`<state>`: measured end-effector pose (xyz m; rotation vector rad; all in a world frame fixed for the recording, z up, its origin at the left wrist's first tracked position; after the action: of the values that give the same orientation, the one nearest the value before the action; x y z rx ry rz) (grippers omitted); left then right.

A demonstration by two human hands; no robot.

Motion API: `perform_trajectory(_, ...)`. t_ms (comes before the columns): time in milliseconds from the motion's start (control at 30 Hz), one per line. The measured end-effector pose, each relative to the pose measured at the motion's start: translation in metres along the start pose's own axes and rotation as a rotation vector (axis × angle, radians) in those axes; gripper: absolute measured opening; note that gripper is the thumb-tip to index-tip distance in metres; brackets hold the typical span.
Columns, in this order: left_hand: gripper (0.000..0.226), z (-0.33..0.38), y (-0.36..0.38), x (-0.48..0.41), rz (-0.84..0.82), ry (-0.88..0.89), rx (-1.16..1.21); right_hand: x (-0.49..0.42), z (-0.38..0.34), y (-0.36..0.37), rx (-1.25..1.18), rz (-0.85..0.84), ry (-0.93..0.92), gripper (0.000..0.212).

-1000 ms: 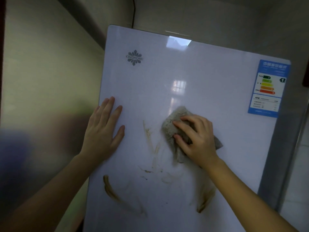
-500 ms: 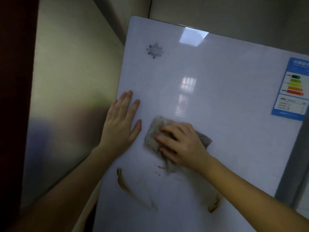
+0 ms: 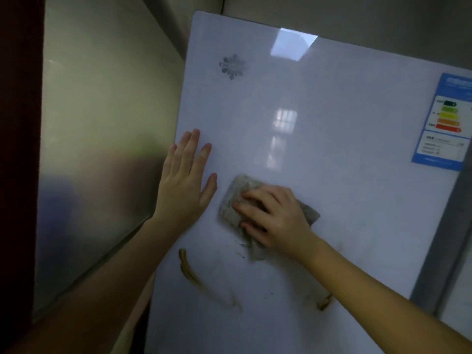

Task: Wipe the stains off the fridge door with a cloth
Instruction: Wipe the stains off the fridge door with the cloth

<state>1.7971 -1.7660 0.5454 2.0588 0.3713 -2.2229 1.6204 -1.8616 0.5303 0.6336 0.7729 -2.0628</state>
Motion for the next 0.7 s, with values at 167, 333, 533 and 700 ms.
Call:
perform_trajectory(167,0.054,0.009,-0.005,-0.003,-0.033,-0.060,-0.017,0.053,0.029,-0.031,0.065,-0.019,0.030,0.030)
perform_trajectory(333,0.050,0.041,0.002,0.006,-0.056,0.109,-0.050,0.067,0.083,-0.070,0.168,0.124,0.382,0.032)
perform_trajectory(533,0.051,0.069,0.007,0.028,-0.055,0.043,0.009,0.080,0.030,-0.032,0.080,0.073,0.258,0.035)
perform_trajectory(700,0.052,0.087,0.012,0.045,-0.085,0.095,0.019,0.125,0.012,-0.036,0.057,0.014,0.204,0.036)
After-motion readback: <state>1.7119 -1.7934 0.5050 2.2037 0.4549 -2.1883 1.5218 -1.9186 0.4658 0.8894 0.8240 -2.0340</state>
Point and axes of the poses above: each hand's wrist, its own x-axis away from the middle knuckle, its own y-axis out of the palm, z = x × y, the point moved 6 cm from there along -x, towards the middle knuckle, and after that the axes turned 4 degrees about -y, right-handed, at the moved point
